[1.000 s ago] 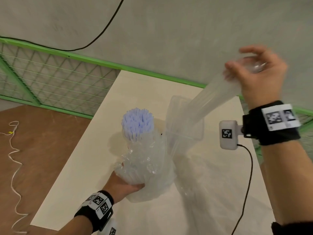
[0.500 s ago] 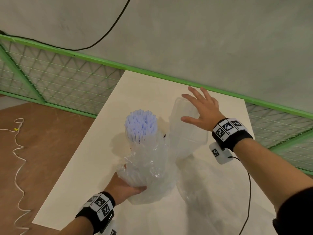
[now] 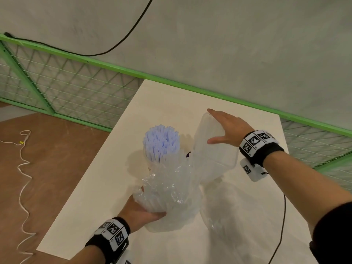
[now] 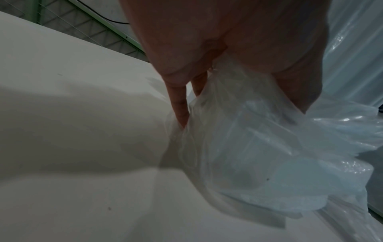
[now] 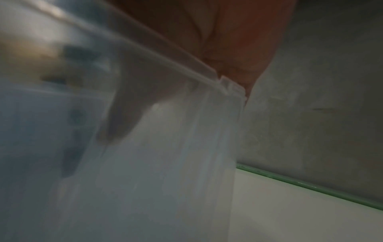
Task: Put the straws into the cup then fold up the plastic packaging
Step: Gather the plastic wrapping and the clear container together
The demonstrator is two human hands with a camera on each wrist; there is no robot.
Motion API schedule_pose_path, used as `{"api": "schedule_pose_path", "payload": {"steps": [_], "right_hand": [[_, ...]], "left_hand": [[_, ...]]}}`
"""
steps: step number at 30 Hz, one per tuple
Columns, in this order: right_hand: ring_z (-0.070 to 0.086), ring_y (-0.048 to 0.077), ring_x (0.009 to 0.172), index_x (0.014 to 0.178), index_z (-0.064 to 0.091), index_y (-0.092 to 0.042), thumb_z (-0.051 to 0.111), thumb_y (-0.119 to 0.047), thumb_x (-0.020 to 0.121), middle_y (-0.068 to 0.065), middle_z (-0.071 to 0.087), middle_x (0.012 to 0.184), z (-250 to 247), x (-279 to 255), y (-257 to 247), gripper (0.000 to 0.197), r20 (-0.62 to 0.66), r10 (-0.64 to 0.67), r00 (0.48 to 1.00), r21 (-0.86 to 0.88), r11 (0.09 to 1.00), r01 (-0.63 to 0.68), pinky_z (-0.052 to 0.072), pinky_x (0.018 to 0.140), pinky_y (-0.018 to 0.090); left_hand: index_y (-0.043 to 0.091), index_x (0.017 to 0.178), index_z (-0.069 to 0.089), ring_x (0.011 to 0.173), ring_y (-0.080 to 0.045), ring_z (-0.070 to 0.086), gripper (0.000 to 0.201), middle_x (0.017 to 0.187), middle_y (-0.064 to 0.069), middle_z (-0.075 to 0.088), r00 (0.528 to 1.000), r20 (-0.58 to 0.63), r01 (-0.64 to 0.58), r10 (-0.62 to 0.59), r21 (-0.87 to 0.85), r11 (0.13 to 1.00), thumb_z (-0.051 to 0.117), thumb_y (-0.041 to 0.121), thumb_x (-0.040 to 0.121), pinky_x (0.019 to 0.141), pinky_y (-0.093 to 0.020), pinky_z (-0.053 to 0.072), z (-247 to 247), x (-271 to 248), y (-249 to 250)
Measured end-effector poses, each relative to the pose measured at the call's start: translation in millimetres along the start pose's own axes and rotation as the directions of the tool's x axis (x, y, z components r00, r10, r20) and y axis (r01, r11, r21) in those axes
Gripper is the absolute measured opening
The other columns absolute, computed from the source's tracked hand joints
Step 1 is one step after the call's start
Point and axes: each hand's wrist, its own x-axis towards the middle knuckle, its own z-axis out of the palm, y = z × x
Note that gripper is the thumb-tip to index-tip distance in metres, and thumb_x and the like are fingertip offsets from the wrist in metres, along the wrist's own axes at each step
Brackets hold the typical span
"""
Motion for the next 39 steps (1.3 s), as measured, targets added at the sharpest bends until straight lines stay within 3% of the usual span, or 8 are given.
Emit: {"api": "schedule_pose_path", "payload": {"steps": [7,10,13,17,23,28,32,39], "right_hand": [[0.050,0.028,0.123,0.148,0.034,-0.034,0.089,-0.034,0.066,0.001,0.058,0.137,-14.3,4.2,5.7,0.098,-0.037,0.070,0.997,0.139,0.988,-0.064,0.040,0.103,0.037],[0.045,0.028,0.130,0.153,0.021,-0.034,0.091,-0.026,0.064,-0.002,0.048,0.146,-20.1,3.2,7.2,0.114,0.086,0.050,0.995,0.096,0.994,-0.058,0.036,0.105,0.036],[0.020,0.021,0.147,0.154,0.001,-0.036,0.090,-0.046,0.059,-0.004,0.021,0.160,-18.4,0.9,-1.1,0.131,0.205,0.083,0.975,0.010,0.996,-0.087,0.025,0.116,0.046],[0.005,0.022,0.150,0.150,-0.001,-0.047,0.070,-0.084,0.049,-0.018,0.003,0.162,-10.6,0.7,-19.2,0.129,0.061,0.105,0.993,0.004,0.994,-0.105,0.014,0.113,0.062],[0.033,0.018,0.141,0.146,0.015,-0.050,0.043,-0.097,0.058,-0.019,0.023,0.158,4.3,-0.6,-33.7,0.104,-0.040,0.132,0.990,-0.062,0.989,-0.134,0.025,0.103,0.059],[0.049,0.022,0.129,0.141,0.034,-0.045,0.053,-0.058,0.086,-0.013,0.043,0.149,11.0,1.7,-30.5,0.060,-0.162,0.160,0.974,0.033,0.987,-0.157,0.037,0.099,0.051],[0.055,0.028,0.120,0.140,0.045,-0.029,0.061,-0.022,0.087,-0.005,0.060,0.134,4.2,5.1,-16.0,0.056,-0.266,0.131,0.955,0.289,0.956,-0.051,0.043,0.102,0.040],[0.006,0.017,0.151,0.156,0.000,-0.025,0.036,-0.058,0.098,-0.009,0.003,0.164,12.2,-2.0,-7.4,0.076,-0.007,0.001,1.000,-0.195,0.981,-0.003,0.013,0.118,0.048]], "left_hand": [[0.023,0.110,0.065,0.087,0.006,0.068,0.058,0.096,0.009,0.075,1.000,0.002,-0.030,0.030,-0.009,1.000,0.093,0.018,0.060,0.067,-0.003,0.048,0.5,-2.5,4.2],[0.021,0.111,0.065,0.086,0.006,0.068,0.058,0.097,0.007,0.075,1.000,0.000,-0.029,0.029,-0.010,1.000,0.092,0.017,0.060,0.066,-0.003,0.047,0.2,-2.9,4.6],[0.022,0.111,0.065,0.085,0.008,0.067,0.057,0.098,0.005,0.075,1.000,0.009,-0.015,0.015,0.004,1.000,0.092,0.020,0.061,0.065,-0.001,0.046,0.5,-3.0,4.5],[0.018,0.110,0.066,0.082,0.010,0.067,0.053,0.094,0.005,0.074,1.000,0.009,-0.013,0.013,0.009,1.000,0.091,0.017,0.063,0.064,0.000,0.045,1.5,-4.0,7.0],[0.020,0.110,0.065,0.082,0.011,0.066,0.053,0.094,0.006,0.074,1.000,0.015,-0.024,0.024,0.009,1.000,0.090,0.019,0.064,0.064,-0.001,0.046,2.0,-5.8,10.3],[0.021,0.111,0.066,0.084,0.008,0.067,0.054,0.096,0.006,0.075,1.000,0.013,-0.027,0.027,0.005,1.000,0.091,0.018,0.063,0.065,-0.002,0.047,0.5,-6.2,9.8],[0.022,0.111,0.064,0.084,0.009,0.067,0.055,0.097,0.005,0.074,0.999,0.008,-0.035,0.035,0.002,0.999,0.091,0.017,0.063,0.065,-0.002,0.046,1.0,-6.5,11.1],[0.024,0.109,0.064,0.084,0.009,0.067,0.054,0.096,0.005,0.074,0.999,-0.004,-0.044,0.045,0.023,0.999,0.091,0.018,0.062,0.066,-0.004,0.048,1.2,-6.1,10.9]]}}
